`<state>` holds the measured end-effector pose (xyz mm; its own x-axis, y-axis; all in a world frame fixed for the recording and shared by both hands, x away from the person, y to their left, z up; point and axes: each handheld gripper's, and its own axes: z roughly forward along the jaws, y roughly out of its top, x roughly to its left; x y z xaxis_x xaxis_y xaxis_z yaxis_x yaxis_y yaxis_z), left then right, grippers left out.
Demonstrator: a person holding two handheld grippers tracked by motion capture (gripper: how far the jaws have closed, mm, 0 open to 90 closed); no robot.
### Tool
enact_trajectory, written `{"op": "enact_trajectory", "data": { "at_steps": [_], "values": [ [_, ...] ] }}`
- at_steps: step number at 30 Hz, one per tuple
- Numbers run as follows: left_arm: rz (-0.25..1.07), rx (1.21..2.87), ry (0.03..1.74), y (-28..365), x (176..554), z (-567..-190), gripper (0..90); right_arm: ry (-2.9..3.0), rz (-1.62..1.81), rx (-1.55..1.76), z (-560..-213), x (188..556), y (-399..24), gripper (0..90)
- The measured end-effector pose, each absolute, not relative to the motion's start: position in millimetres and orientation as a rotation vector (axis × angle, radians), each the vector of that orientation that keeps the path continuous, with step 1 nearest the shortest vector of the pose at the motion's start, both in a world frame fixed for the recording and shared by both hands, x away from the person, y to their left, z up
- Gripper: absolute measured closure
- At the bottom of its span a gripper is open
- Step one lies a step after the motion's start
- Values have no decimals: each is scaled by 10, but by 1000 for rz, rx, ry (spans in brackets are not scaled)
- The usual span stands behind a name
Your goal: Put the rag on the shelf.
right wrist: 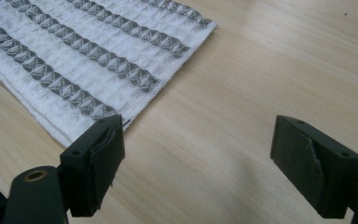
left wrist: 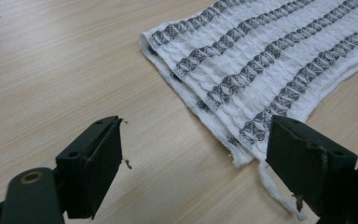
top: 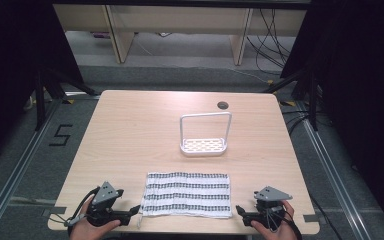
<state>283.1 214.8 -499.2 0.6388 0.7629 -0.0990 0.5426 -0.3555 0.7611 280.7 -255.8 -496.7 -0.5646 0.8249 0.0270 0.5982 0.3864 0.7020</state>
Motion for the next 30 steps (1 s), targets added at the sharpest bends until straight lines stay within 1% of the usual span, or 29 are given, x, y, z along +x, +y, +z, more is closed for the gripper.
{"op": "enact_trajectory", "data": {
  "at_steps": [8,11,12,15,18,22,25,30],
  "values": [
    [351,2052,1021,2155,2849,-4989,179,2331,980,1222,-4952,2802,-2544,200],
    [353,2037,1025,2141,2856,-4981,180,2339,982,1240,-4940,2790,-2533,202],
    [353,2005,1022,2099,2865,-4980,180,2335,978,1238,-4927,2767,-2508,203],
    [337,2039,989,2080,2888,-4965,183,2342,1008,1243,-4930,2736,-2466,206],
    [327,2019,982,1984,2927,-4935,185,2349,991,1245,-4911,2680,-2428,210],
    [311,2052,914,1830,3023,-4849,188,2359,1003,1194,-4910,2640,-2389,230],
    [312,2057,892,1744,3064,-4832,199,2372,994,1222,-4912,2625,-2357,234],
    [286,2091,844,1488,3262,-4798,206,2374,990,1188,-4921,2629,-2338,246]
  ]
}}
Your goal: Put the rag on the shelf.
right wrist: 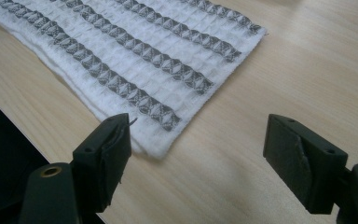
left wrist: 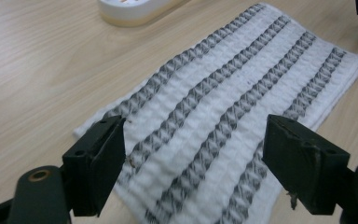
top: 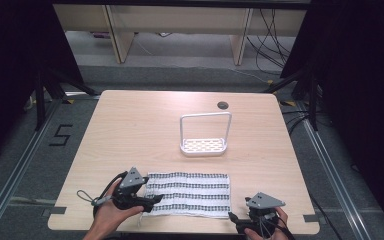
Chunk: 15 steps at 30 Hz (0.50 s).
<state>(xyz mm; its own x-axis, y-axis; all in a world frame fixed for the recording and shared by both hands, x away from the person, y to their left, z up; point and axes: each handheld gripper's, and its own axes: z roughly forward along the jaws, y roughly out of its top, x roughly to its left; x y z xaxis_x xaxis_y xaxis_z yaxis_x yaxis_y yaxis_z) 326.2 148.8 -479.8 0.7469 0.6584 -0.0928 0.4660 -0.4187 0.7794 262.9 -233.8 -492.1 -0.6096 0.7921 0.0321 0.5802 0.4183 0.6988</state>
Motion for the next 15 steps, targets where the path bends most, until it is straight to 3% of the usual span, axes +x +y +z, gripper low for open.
{"op": "enact_trajectory", "data": {
  "at_steps": [15],
  "values": [
    [225,2117,813,1145,3508,-4784,227,2374,1004,1213,-4909,2627,-2316,262]
  ]
}}
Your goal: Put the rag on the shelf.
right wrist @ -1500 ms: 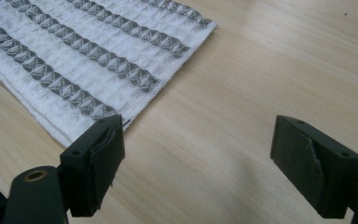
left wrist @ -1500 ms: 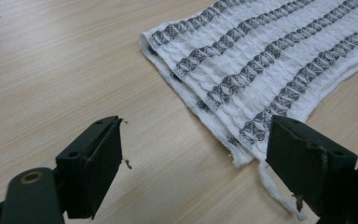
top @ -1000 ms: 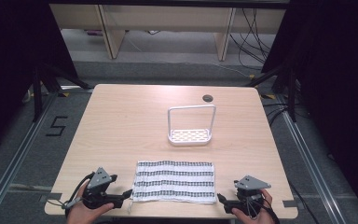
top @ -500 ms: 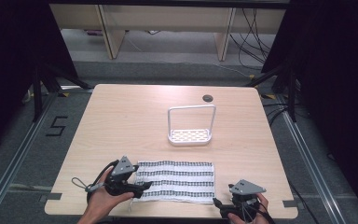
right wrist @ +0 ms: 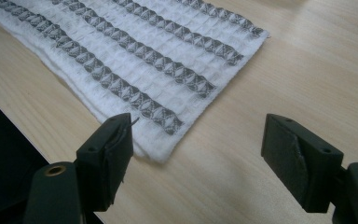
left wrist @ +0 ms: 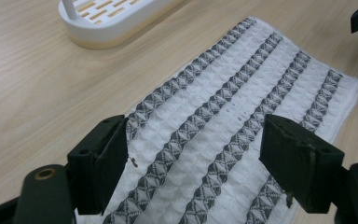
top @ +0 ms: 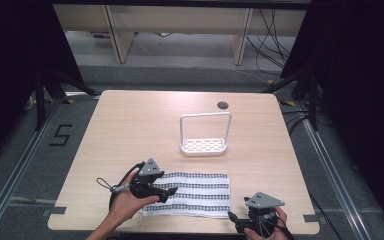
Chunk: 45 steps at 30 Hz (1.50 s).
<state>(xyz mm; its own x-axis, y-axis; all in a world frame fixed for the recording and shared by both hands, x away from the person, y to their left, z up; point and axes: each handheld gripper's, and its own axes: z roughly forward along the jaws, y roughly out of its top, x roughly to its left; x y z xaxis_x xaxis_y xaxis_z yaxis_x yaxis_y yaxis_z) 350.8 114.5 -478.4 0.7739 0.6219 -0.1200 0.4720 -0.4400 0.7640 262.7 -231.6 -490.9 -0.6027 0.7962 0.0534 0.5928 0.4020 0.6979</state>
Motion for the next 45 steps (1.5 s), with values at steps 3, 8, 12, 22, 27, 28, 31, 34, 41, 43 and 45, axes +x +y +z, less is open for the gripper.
{"op": "enact_trajectory", "data": {
  "at_steps": [3,8,12,22,27,28,31,34,41,43,45],
  "values": [
    [219,2117,811,1110,3527,-4777,228,2376,1002,1215,-4908,2632,-2311,263],
    [217,2110,809,1048,3568,-4778,230,2407,1020,1180,-4915,2663,-2317,263],
    [212,2121,801,1021,3584,-4772,234,2378,1004,1198,-4913,2648,-2301,267],
    [196,2137,766,794,3718,-4730,250,2393,1008,1184,-4926,2666,-2262,296],
    [167,2169,712,551,3799,-4710,257,2410,994,1137,-4955,2660,-2219,314],
    [162,2169,712,512,3803,-4714,257,2424,988,1129,-4965,2653,-2189,336],
    [143,2197,688,368,3848,-4728,258,2425,974,1124,-4976,2639,-2166,355],
    [127,2207,679,299,3877,-4736,263,2431,972,1135,-4981,2628,-2146,366],
    [101,2257,610,30,4017,-4739,289,2434,953,1130,-4984,2599,-2128,419],
    [93,2264,601,-51,4057,-4759,294,2439,948,1122,-4982,2598,-2127,425],
    [78,2276,591,-110,4088,-4777,298,2439,948,1113,-4984,2599,-2127,426]
  ]
}}
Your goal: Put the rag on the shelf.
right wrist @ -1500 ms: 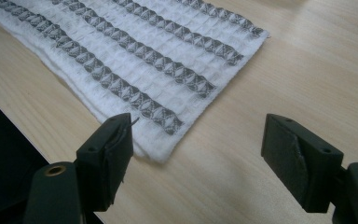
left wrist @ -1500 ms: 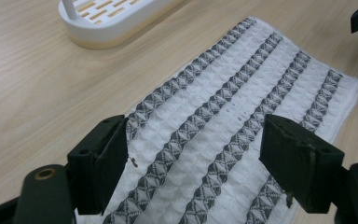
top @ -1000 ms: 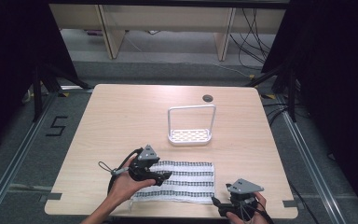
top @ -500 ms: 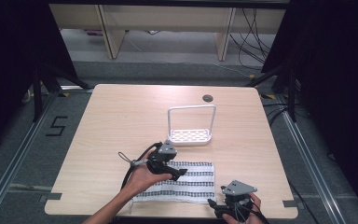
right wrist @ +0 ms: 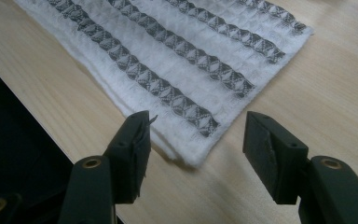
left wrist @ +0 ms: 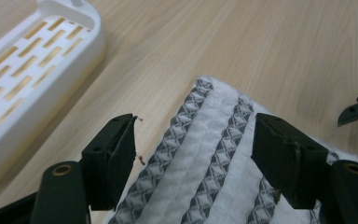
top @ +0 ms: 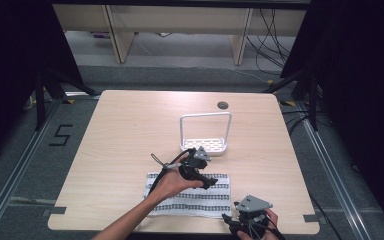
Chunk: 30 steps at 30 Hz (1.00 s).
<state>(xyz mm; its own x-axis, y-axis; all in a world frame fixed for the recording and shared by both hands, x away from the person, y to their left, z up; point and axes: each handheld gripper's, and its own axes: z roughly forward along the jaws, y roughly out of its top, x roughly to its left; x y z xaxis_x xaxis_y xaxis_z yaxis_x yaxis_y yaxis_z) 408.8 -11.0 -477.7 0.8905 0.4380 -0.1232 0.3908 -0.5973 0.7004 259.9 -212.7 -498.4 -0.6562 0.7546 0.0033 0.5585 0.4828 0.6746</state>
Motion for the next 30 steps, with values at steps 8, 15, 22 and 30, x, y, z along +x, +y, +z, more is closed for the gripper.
{"op": "enact_trajectory", "data": {
  "at_steps": [8,15,22,30],
  "values": [
    [52,2302,555,-361,4190,-4823,340,2447,932,1094,-4994,2599,-2113,437],
    [46,2307,535,-478,4208,-4854,364,2474,918,1100,-5011,2605,-2085,445],
    [7,2332,529,-569,4250,-4939,392,2472,924,1129,-5033,2631,-2090,479],
    [7,2359,525,-586,4284,-4968,429,2480,917,1089,-5058,2661,-2094,508]
  ]
}}
